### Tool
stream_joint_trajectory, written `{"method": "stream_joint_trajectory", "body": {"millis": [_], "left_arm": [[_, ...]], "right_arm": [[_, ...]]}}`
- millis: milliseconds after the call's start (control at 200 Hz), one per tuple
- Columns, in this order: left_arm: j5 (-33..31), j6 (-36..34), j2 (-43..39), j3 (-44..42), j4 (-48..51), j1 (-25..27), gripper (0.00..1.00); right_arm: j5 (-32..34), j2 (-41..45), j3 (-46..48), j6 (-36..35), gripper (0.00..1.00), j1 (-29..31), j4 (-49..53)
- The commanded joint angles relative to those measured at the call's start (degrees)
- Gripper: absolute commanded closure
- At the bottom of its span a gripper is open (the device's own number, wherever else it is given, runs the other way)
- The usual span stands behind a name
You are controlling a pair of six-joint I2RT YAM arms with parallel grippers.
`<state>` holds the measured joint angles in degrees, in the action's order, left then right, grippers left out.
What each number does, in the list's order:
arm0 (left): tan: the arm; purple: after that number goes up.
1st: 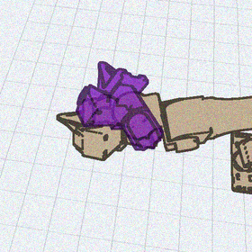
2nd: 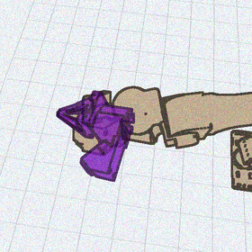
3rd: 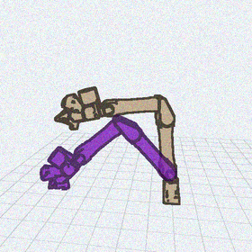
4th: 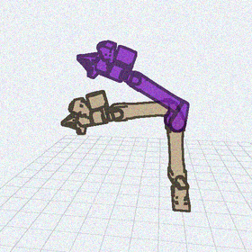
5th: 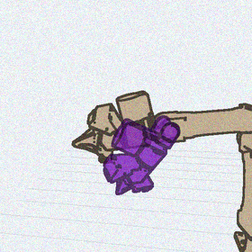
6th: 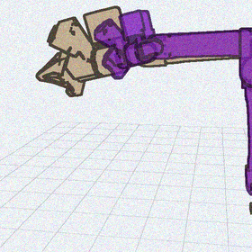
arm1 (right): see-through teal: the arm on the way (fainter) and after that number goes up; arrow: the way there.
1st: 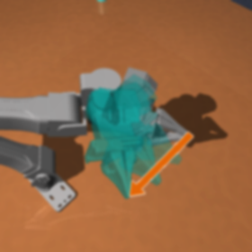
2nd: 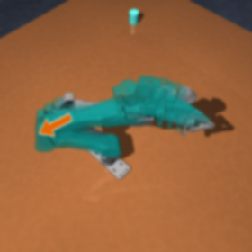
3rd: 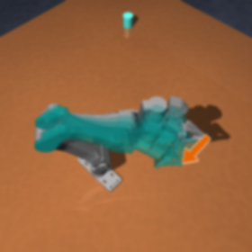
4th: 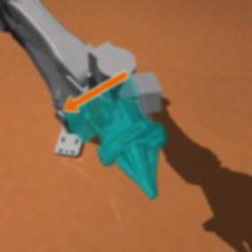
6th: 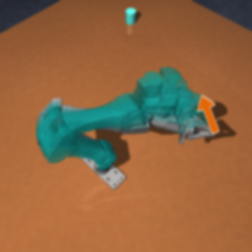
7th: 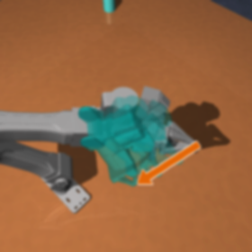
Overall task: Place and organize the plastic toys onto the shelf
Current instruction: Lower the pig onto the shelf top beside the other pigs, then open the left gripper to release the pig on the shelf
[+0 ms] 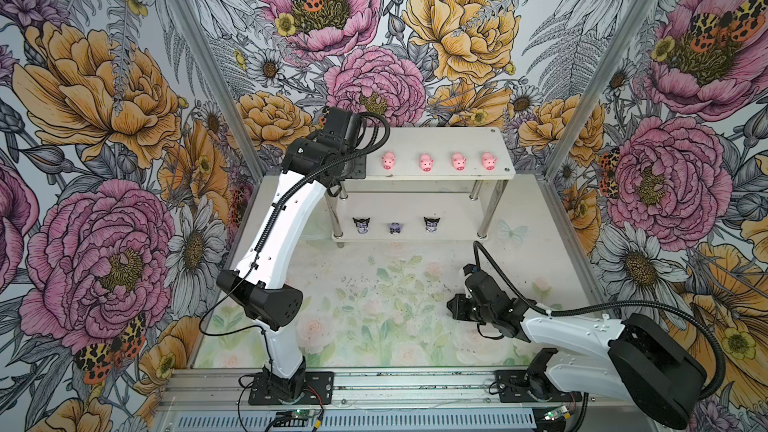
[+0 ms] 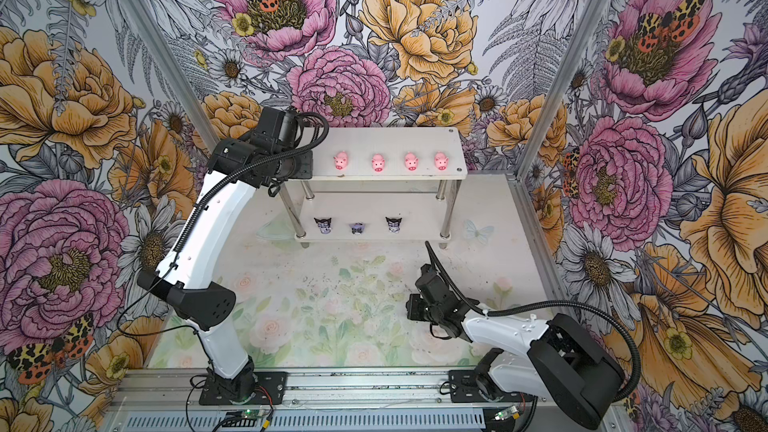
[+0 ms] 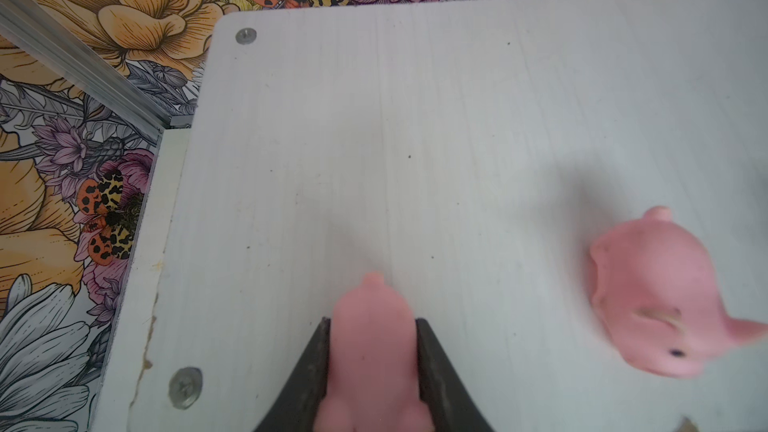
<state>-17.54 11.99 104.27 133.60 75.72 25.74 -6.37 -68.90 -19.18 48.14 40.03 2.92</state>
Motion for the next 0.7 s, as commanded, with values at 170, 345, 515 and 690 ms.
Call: {"method": "stream_joint_trajectory", "body": {"millis": [170,345,515,690], "left_arm": [[-1.4,0.0,2.3,2.6,0.0,0.4,0.60],[-1.4,0.1,2.3,2.2,0.0,0.5,0.47],[-2.0,0.0,1.6,2.8,0.0,0.5,0.26],[-2.7,-0.8,0.7,5.4,0.6,0.5,0.17]], "right_arm": [[0.2,0.5,2.9,0.4,0.85,-0.1,6.0],[0.1,0.7,3.1,0.4,0.85,-0.1,5.9],[0.3,0.9,3.2,0.5,0.85,-0.1,5.9],[0.0,0.8,3.0,0.7,0.85,-0.1,5.9]]}}
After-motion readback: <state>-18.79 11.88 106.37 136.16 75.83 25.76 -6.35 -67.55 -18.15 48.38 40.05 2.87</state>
